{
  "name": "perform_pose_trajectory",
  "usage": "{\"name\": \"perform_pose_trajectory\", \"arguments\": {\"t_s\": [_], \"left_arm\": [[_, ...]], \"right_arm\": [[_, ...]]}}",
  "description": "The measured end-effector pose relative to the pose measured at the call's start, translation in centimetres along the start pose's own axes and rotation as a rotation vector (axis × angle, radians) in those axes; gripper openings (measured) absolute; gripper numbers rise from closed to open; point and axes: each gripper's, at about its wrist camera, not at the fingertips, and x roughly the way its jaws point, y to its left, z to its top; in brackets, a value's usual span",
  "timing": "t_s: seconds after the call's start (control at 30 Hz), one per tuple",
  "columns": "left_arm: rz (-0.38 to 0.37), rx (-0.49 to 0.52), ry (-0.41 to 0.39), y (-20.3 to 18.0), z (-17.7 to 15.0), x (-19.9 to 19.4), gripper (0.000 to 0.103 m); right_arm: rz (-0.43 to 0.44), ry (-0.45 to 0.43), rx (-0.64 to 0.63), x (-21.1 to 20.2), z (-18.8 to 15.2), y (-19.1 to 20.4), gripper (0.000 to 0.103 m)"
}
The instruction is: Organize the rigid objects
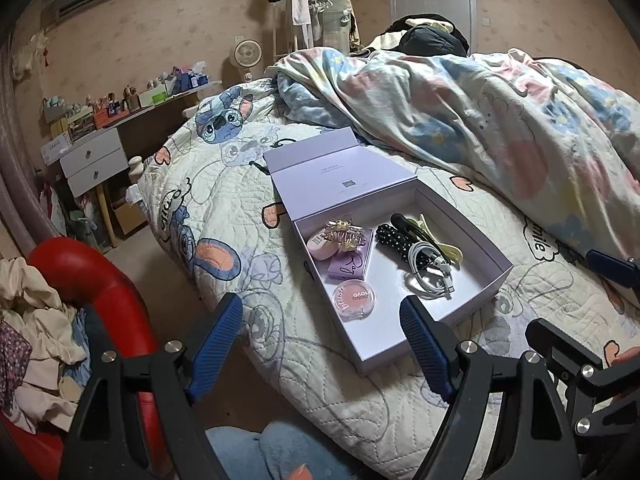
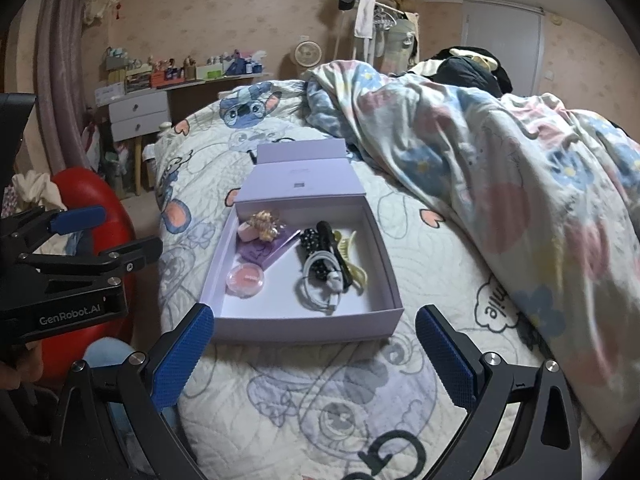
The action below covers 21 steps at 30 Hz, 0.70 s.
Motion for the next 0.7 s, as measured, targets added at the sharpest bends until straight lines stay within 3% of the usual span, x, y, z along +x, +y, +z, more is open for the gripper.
{"name": "perform_pose_trajectory", "arguments": {"t_s": [0.7], "left_arm": [[-0.004,-0.005,0.008,-0.08,-0.1,-0.55,0.081]], "right_arm": [[-0.005,0.001,0.016,-0.54,0.08,-0.12,0.102]]}}
